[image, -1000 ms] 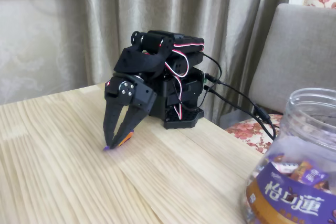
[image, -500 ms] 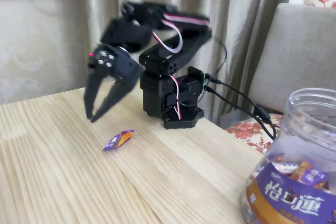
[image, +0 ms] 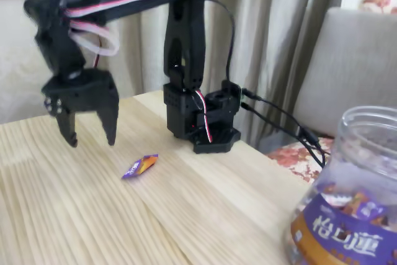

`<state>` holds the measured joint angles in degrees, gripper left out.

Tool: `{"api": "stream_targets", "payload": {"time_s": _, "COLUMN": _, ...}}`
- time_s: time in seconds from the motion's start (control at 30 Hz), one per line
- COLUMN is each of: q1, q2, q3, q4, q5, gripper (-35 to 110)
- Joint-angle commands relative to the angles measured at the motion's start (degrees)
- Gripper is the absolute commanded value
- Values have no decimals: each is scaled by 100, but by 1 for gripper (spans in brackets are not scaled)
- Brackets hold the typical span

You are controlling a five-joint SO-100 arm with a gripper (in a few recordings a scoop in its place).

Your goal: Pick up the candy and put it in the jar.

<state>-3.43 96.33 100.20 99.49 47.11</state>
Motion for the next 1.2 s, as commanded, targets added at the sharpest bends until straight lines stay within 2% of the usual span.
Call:
{"api": "stream_targets", "payload": {"time_s": 0.0, "q1": -149, "q2": 3006, "q3": 1661, "q4": -1679, "q5": 949, "gripper": 49}}
{"api": "stream_targets", "payload": {"time_s": 0.13, "q1": -308, "q2": 4104, "q3": 2602, "q4": -1802, "q5": 1863, "gripper": 53}}
{"api": "stream_targets", "payload": {"time_s": 0.33, "q1": -396, "q2": 4245, "q3": 2795, "q4": -1125, "q5": 2391, "gripper": 55}}
{"api": "stream_targets", "payload": {"time_s": 0.47, "q1": -782, "q2": 4746, "q3": 3357, "q4": -1178, "q5": 3173, "gripper": 55}}
{"api": "stream_targets", "payload": {"time_s": 0.73, "q1": -1846, "q2": 7901, "q3": 5256, "q4": -1160, "q5": 4641, "gripper": 55}}
{"api": "stream_targets", "payload": {"time_s": 0.83, "q1": -1942, "q2": 9185, "q3": 5774, "q4": -747, "q5": 4641, "gripper": 49}}
{"api": "stream_targets", "payload": {"time_s": 0.9, "q1": -1872, "q2": 9026, "q3": 5634, "q4": -554, "q5": 4324, "gripper": 42}}
{"api": "stream_targets", "payload": {"time_s": 0.97, "q1": -1705, "q2": 8631, "q3": 5335, "q4": -360, "q5": 3920, "gripper": 33}}
{"api": "stream_targets", "payload": {"time_s": 1.17, "q1": -1617, "q2": 6662, "q3": 4649, "q4": -519, "q5": 3234, "gripper": 33}}
